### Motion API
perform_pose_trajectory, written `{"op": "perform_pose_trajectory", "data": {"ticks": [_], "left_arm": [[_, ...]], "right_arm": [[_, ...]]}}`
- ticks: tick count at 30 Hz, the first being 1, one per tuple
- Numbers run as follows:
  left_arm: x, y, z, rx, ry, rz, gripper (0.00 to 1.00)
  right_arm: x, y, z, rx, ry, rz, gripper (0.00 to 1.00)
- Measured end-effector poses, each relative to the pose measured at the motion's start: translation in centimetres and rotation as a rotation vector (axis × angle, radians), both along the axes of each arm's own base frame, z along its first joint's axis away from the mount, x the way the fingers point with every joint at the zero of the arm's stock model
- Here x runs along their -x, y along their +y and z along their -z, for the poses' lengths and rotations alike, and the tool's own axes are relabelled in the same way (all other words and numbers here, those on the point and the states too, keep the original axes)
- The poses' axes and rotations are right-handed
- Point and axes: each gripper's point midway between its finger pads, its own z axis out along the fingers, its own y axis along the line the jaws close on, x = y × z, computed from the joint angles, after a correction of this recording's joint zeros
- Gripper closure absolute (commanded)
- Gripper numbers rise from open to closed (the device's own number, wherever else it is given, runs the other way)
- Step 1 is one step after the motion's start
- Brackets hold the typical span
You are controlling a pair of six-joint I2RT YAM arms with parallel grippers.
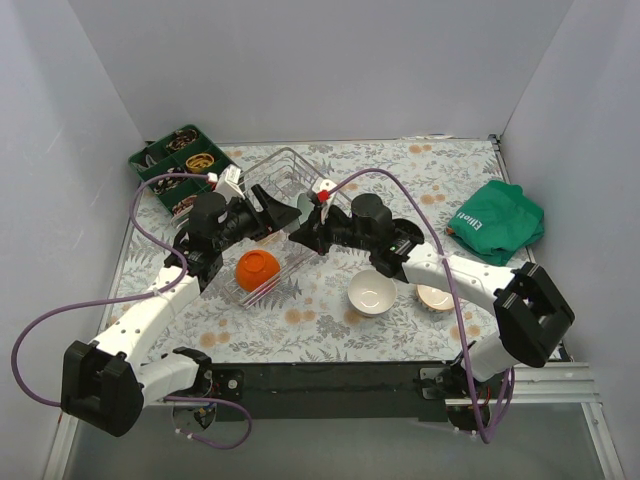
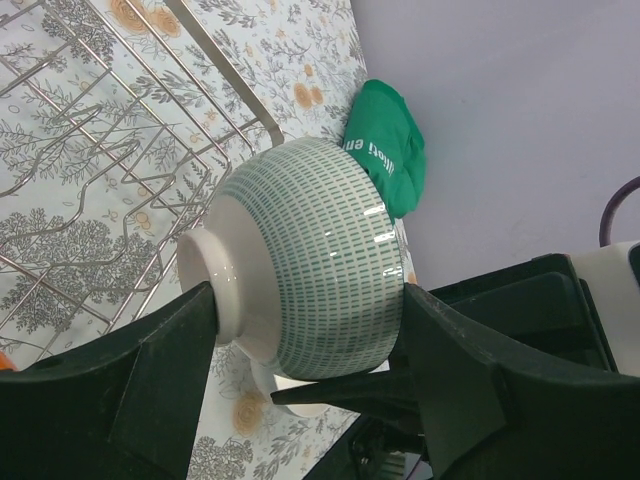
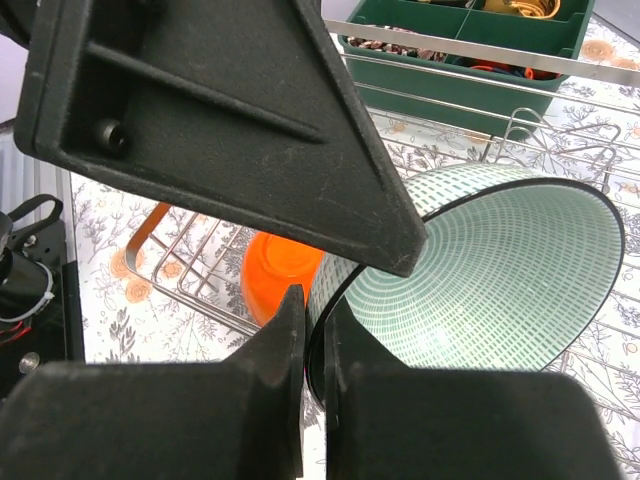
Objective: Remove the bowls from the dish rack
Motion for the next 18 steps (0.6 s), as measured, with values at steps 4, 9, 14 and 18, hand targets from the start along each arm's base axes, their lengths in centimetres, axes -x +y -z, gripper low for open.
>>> {"op": "perform_pose_trajectory", "data": {"ticks": [4, 9, 14, 18], "left_arm": [[0.0, 0.0, 0.1, 0.000, 0.006, -0.001, 0.51], [0.0, 0.1, 0.3, -0.014, 0.007, -0.002, 0.13], [-1.0, 1.7, -0.5, -0.097, -0.066, -0.067, 0.02], [-1.9, 3.6, -1.9, -0.172, -0.135, -0.156, 0.02]], "right_arm": [[0.0, 0.0, 0.1, 0.007, -0.005, 0.004, 0.99], [0.3, -0.5, 0.2, 0.030, 0.001, 0.016, 0.99], [1.3, -2.4, 0.5, 0.098, 0.049, 0.049, 0.99], [1.9, -4.5, 1.1, 0.167, 0.087, 0.102, 0.99]]}}
